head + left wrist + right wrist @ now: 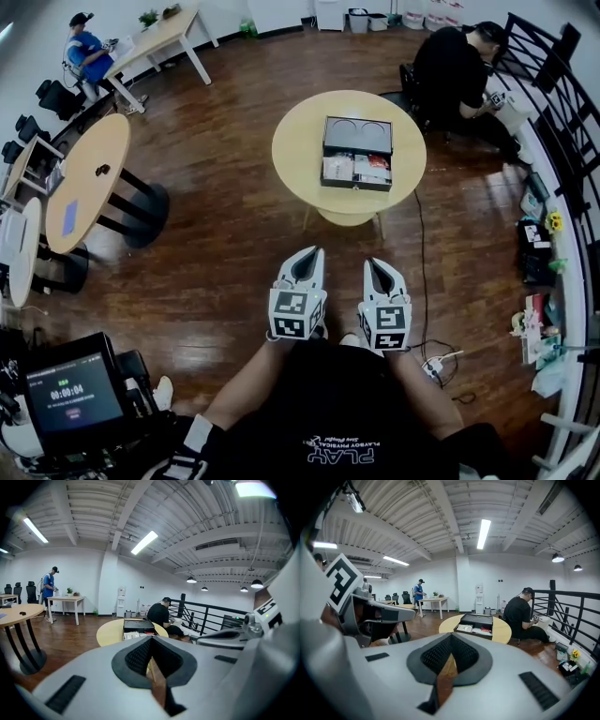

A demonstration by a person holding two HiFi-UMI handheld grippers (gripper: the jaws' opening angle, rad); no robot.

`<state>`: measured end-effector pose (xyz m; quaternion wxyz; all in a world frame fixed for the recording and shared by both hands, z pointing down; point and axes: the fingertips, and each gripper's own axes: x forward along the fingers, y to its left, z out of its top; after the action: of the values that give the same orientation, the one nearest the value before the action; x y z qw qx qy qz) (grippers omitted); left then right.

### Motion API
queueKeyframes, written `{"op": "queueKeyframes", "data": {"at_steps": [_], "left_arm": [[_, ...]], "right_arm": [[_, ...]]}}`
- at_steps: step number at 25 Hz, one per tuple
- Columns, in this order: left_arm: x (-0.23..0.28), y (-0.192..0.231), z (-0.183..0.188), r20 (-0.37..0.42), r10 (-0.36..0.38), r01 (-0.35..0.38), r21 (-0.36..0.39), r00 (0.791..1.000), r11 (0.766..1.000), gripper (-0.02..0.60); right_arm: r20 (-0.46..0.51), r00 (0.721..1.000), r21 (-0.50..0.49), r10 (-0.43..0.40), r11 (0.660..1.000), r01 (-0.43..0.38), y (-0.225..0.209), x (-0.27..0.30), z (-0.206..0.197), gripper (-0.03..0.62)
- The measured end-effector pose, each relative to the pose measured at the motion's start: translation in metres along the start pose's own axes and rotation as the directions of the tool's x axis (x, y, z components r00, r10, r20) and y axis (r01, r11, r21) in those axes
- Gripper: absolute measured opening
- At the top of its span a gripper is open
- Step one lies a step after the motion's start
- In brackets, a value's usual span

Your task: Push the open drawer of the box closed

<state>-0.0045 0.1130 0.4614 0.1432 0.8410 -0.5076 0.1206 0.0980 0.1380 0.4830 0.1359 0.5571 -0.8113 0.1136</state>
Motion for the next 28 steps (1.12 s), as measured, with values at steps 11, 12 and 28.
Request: {"op": "queueKeyframes", "data": {"at_steps": [11,12,28], "left_arm": [[0.051,0.059,0.044,0.025,-0.057,0.057,-0.016,0.998,0.998,-0.003],[0.051,0.057,0.044,0.022,-0.059,0.059,-0.016,0.998,0.998,-0.003],[0.090,0.100,0.052,-0.001,-0.145,0.145,-0.024,0.989,0.989,-0.003]], "right_arm": [[0.000,0.994,0.044,-0.113,0.993,0.113,-0.036,0.085,0.038,0.005],[-0.001,0.993,0.045,-0.115,0.992,0.115,-0.037,0.083,0.038,0.005],[-0.050,0.981,0.039,-0.185,0.982,0.187,-0.029,0.127,0.050,0.005]]}}
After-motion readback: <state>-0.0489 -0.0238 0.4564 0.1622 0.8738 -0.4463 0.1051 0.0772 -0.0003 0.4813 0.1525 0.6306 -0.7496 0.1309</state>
